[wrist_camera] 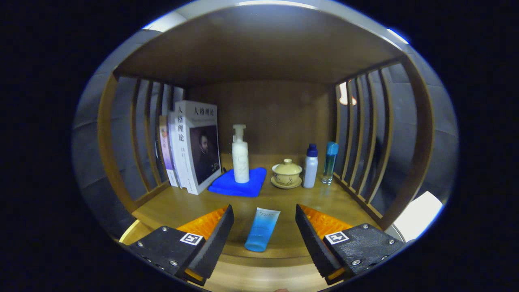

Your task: Pull open the drawer, take out the items inside it, and place them on the countertop above the cabinet.

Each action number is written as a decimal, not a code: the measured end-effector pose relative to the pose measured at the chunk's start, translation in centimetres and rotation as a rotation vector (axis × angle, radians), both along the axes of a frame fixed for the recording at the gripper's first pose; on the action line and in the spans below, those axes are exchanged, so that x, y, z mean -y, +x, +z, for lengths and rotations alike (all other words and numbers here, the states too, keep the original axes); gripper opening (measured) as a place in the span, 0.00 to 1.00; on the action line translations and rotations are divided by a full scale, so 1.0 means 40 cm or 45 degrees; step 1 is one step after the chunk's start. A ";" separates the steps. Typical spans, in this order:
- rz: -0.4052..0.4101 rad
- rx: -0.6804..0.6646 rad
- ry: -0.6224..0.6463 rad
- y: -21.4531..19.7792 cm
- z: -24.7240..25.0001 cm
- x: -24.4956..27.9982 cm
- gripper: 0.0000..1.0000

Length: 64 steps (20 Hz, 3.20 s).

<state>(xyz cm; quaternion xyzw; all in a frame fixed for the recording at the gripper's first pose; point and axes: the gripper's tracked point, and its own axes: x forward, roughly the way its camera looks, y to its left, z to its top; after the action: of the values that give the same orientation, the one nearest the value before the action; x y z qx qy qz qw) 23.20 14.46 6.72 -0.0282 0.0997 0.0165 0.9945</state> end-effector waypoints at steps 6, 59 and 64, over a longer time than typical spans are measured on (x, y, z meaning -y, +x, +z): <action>0.044 0.170 -0.005 -0.204 0.030 -0.043 0.94; -0.031 0.082 -0.039 -0.497 -0.435 -0.058 0.94; -0.035 0.051 -0.026 -0.411 -0.435 -0.061 0.94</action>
<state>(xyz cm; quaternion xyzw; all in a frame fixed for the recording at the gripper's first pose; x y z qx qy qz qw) 6.75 16.89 -10.69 -0.0372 0.0801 0.0011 0.9961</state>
